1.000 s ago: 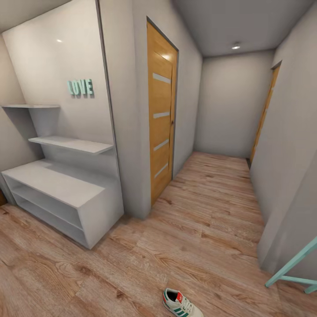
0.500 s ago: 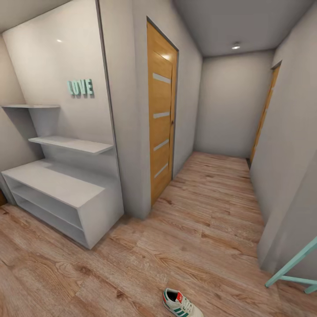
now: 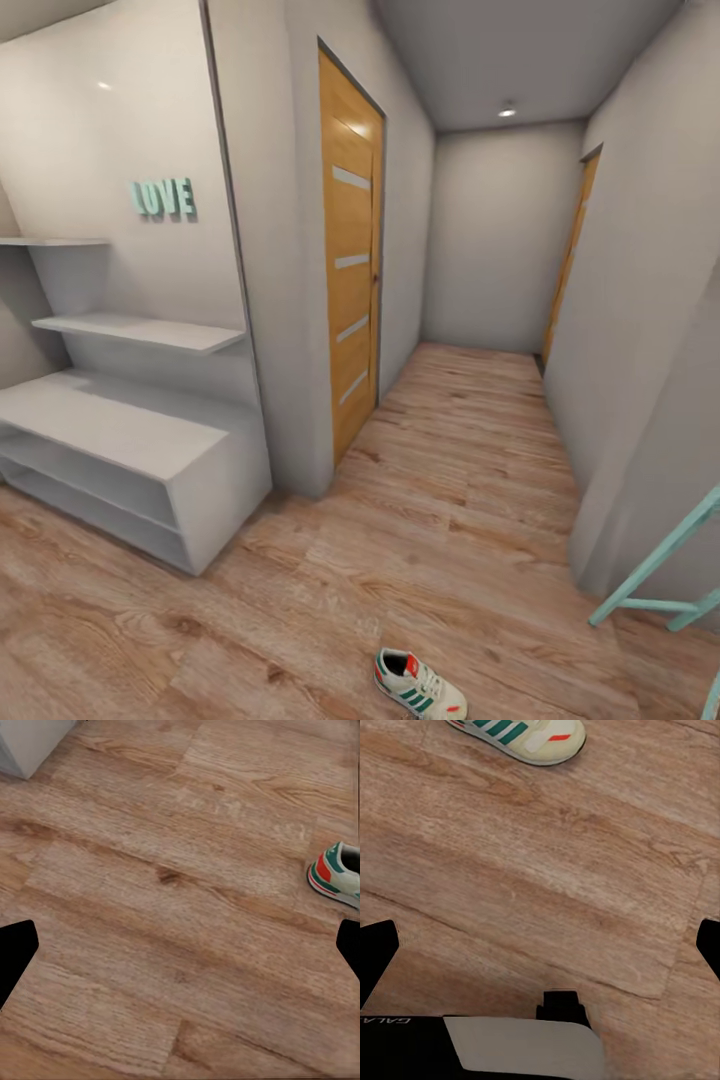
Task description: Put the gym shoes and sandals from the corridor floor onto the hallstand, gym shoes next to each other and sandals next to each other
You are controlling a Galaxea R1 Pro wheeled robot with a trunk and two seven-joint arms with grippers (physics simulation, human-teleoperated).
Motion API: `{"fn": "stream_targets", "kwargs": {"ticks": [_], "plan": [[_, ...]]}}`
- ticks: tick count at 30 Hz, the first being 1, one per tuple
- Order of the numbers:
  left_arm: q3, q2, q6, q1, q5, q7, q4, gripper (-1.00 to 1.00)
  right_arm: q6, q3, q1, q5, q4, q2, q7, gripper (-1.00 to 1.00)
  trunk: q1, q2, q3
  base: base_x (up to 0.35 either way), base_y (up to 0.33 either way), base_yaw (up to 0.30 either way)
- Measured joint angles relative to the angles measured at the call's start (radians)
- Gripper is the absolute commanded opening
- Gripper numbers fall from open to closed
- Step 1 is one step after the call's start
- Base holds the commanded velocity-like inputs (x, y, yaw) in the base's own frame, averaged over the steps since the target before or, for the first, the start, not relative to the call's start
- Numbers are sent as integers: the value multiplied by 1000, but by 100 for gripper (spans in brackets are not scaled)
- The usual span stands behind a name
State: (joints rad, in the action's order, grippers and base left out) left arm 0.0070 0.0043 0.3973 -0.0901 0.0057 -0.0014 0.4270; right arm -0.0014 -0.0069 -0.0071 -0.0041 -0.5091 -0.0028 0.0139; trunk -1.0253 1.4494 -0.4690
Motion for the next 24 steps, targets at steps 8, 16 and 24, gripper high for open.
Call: {"fn": "stream_targets", "kwargs": {"ticks": [8,16,24], "plan": [[0,0,0,0,0,0,0,100,0,-1,0,-1,-1,-4,0,100,0,0,0,-78,305,-297],[0,0,0,0,0,0,0,100,0,-1,0,-1,-2,-5,0,100,0,0,0,-10,307,-300],[0,0,0,0,0,0,0,100,0,-1,0,-1,-3,-6,0,100,0,0,0,-1,306,-300]]}}
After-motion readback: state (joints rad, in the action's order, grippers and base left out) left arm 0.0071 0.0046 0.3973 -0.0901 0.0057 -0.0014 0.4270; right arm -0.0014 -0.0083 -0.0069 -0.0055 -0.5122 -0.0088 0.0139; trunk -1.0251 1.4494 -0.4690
